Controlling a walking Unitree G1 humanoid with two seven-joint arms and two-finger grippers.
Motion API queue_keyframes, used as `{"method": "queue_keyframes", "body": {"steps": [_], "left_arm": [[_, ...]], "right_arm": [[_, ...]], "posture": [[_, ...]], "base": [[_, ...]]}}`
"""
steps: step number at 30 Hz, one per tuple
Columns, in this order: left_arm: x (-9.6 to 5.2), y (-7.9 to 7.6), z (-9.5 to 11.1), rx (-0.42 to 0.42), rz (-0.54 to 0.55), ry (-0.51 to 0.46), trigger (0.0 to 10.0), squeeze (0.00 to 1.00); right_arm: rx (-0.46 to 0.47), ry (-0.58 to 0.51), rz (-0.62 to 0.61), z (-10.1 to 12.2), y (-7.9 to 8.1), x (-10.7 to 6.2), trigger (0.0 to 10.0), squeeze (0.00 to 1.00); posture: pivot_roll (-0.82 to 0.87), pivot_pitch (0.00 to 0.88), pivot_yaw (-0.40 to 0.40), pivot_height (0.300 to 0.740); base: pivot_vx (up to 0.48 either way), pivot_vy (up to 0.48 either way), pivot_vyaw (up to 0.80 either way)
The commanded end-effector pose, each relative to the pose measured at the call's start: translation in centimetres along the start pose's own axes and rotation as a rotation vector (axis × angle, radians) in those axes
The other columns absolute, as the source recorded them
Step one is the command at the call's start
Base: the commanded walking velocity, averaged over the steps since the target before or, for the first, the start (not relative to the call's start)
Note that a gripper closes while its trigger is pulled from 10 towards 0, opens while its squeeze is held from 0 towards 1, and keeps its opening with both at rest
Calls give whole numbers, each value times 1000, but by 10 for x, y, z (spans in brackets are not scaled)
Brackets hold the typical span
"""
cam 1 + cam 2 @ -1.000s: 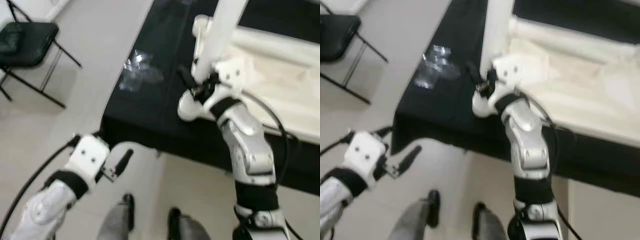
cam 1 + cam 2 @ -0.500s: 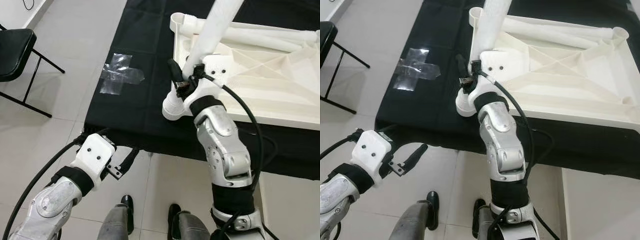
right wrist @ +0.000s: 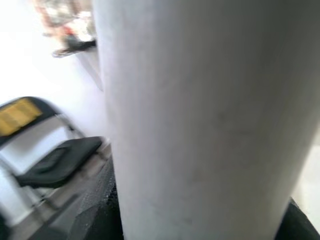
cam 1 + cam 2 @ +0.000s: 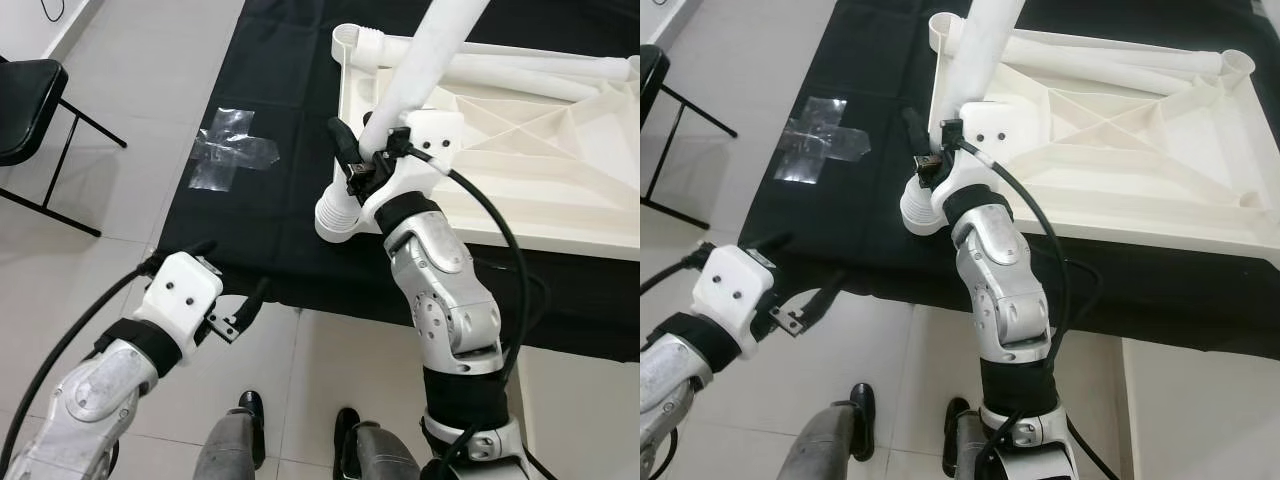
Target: Building children table
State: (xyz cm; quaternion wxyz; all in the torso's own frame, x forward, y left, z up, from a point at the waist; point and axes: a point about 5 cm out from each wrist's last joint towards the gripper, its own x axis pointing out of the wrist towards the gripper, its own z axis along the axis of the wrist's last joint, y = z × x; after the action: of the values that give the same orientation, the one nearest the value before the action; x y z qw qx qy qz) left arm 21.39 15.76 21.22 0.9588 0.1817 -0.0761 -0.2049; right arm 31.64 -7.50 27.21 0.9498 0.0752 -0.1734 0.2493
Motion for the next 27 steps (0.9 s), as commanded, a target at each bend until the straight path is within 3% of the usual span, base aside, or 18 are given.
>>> {"method": "queue_keyframes", "body": {"steps": [1,3,6,9,15,16,21,27], "left_arm": [[-1,0,-4,-10,-6,20,10000,0],[-1,0,-4,-11,-7,16,10000,0],[0,0,-4,-12,-10,13,10000,0],[2,-1,-3,-13,-16,9,10000,0],[3,-4,-2,-18,-24,5,10000,0],[2,-6,-1,-22,-28,3,10000,0],[2,-7,0,-24,-29,2,10000,0],[-5,-8,1,-25,-35,19,10000,0]], "right_arm": [[-1,87,89,-19,1,-2,10000,0],[-58,84,252,-12,7,0,10000,0],[-77,69,350,-4,8,2,10000,0],[-159,34,509,7,5,8,10000,0],[-200,62,608,5,0,17,10000,0],[-175,87,759,-1,-1,17,10000,0],[-168,99,843,-4,-3,17,10000,0],[-260,220,1010,-12,-8,30,10000,0]], "posture": [[102,363,-48,740],[103,363,-45,740],[103,361,-44,740],[104,361,-44,740],[107,363,-49,740],[120,374,-53,740],[120,374,-53,740],[145,411,-56,740]], "base": [[0,0,0],[0,0,0],[0,0,0],[0,0,0],[0,0,0],[0,0,0],[0,0,0],[0,0,0]]}}
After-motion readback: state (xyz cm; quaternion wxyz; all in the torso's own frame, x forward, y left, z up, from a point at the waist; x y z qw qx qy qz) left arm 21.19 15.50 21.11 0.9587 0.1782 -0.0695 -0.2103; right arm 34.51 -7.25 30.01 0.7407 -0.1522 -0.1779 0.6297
